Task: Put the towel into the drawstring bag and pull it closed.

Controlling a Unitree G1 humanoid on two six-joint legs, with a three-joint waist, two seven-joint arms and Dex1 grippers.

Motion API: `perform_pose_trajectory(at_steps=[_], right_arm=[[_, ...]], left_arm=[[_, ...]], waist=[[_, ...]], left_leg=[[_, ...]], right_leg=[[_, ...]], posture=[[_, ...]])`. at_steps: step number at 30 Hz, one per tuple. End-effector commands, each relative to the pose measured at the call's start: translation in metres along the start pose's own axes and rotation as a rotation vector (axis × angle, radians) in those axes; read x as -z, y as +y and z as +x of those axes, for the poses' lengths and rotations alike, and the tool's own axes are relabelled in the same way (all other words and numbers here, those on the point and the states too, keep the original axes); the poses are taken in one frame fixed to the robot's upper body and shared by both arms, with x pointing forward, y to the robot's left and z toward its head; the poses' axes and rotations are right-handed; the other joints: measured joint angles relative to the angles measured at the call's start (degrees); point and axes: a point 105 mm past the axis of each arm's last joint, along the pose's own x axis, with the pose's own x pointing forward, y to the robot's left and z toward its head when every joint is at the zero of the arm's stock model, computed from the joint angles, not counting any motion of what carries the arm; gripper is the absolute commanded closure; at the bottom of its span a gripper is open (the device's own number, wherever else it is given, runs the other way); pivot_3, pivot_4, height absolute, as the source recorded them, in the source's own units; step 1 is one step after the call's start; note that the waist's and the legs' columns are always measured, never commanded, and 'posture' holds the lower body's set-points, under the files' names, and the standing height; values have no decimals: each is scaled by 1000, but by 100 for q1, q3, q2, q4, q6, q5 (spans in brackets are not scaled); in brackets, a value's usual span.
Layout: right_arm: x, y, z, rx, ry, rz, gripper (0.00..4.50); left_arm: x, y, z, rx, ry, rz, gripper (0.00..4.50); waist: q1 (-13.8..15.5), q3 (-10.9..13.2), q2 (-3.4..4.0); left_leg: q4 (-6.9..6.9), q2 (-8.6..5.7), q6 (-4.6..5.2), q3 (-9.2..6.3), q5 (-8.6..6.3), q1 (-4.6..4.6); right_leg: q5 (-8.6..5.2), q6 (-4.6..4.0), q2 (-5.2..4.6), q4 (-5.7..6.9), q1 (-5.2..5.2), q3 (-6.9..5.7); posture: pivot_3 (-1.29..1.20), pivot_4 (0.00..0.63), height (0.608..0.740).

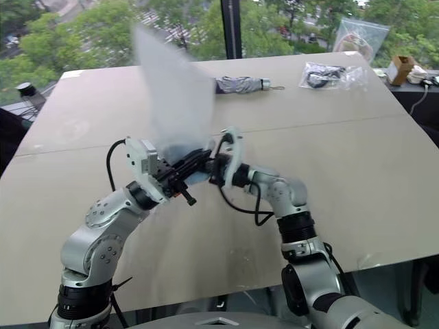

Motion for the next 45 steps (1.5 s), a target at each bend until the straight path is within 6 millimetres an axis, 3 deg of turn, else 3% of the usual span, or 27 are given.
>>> perform_pose_trajectory(at_steps=[1, 4, 13, 16, 21, 26, 29, 31, 35, 40, 45], right_arm=[[-52, 29, 10, -150, -285, 134, 4482], [-65, 30, 5, -179, -390, 245, 4482], [-81, 40, 3, -212, -511, 507, 4482], [-78, 28, 16, -67, -518, 597, 4482], [-67, 11, 32, 238, -462, 545, 4482], [-37, 18, 31, 298, -185, 69, 2313], [-27, 7, 14, 291, -91, -72, 758], [-24, 6, -1, 248, -34, -108, 29], [-29, -1, -32, 230, 5, -161, 29], [-39, -17, -63, 288, 22, -215, 29], [-50, -40, -67, 446, -56, -182, 29]], left_arm=[[-5, -5, -2, 17, -13, 2, 4500], [-5, -4, -2, 3, -17, -2, 4500], [-5, 4, 9, -63, -17, -38, 4500], [-1, -6, 16, -31, -3, -74, 4500], [-6, -18, 24, 35, -18, -108, 4500], [-13, 0, 24, -36, -57, -135, 4500], [-16, 14, 19, -85, -74, -136, 4500], [-20, 25, 15, -127, -91, -139, 4500], [-28, 40, 11, -174, -134, -151, 4500], [-31, 43, 10, -179, -144, -155, 4500], [-28, 37, 13, -145, -138, -155, 4500]], waist=[[7, 0, 0], [-29, 1, 1], [-125, 3, 5], [-142, 3, 4], [-155, 3, 5], [-180, 3, 5], [-113, 2, 3], [-54, 2, 3], [-69, 3, 2], [-109, 3, 2], [-147, 3, 1]], left_leg=[[3, -1, 0, 0, 0, -2], [1, -2, 1, 8, 0, -1], [-13, 3, 1, 14, 0, 0], [-13, 3, 2, 16, 0, 1], [-13, 4, 2, 49, 0, 1], [-18, 10, 2, 69, 0, -2], [-19, 11, 2, 63, 0, -4], [-13, 6, 2, 56, 0, -11], [11, 1, 6, 61, -2, -38], [10, 4, 6, 55, -2, -31], [7, 9, 6, 57, -2, -27]], right_leg=[[0, 0, -1, -1, 0, 1], [0, 1, -2, -4, 0, 7], [0, 0, 4, -1, -3, 2], [0, 1, 4, -2, -4, 9], [-1, 2, 4, -1, -7, 13], [0, 2, 10, 3, -25, 30], [-1, 2, 10, 0, -24, 24], [-1, 2, 4, -6, -19, 17], [0, 4, -2, -20, -26, 21], [0, 3, 4, -5, -27, 14], [0, 3, 11, 0, -29, 17]], posture=[[0, 150, 740], [0, 150, 740], [0, 150, 740], [0, 150, 740], [0, 150, 740], [0, 150, 740], [0, 150, 740], [0, 150, 740], [0, 150, 740], [0, 150, 740], [0, 150, 740]])
